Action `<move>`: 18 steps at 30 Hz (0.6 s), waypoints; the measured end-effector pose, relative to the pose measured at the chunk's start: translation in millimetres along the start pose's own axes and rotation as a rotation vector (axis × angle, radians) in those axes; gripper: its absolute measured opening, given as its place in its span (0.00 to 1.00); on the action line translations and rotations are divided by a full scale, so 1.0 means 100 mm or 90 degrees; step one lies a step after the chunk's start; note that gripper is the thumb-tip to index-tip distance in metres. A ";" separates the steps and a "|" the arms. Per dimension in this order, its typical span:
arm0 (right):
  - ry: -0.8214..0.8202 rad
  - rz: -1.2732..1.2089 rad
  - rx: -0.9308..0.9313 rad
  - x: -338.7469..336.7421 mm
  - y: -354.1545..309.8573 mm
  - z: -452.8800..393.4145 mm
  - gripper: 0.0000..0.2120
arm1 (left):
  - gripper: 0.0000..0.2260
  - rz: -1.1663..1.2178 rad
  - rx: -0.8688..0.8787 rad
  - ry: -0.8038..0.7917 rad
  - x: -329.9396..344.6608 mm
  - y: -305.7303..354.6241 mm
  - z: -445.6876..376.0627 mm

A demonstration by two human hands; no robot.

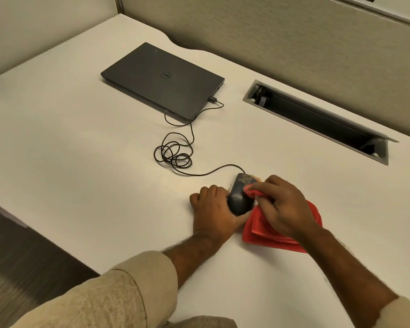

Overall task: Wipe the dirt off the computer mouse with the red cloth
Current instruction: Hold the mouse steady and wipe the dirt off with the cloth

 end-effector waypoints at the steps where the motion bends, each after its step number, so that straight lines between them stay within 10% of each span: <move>1: -0.039 0.000 -0.020 0.05 -0.05 0.02 0.12 | 0.30 0.005 0.003 -0.003 0.01 0.00 0.00; 8: 0.007 0.026 0.061 0.03 0.11 -0.10 0.12 | 0.31 -0.011 -0.002 -0.017 0.01 0.00 0.00; 13: -0.177 0.035 -0.104 0.23 -0.19 0.10 0.15 | 0.22 -0.009 0.000 -0.027 0.01 -0.01 -0.02; 18: -0.014 0.057 -0.016 0.01 -0.01 -0.10 0.14 | 0.30 -0.004 -0.010 -0.045 0.03 -0.02 0.00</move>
Point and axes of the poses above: each hand's wrist, its own z-axis away from the middle knuckle, its own x-axis out of the palm, y = z × x, the point moved 6 cm from there along -z, towards the middle knuckle, and after that the axes turned 15 degrees about x, right-handed, at the moved point
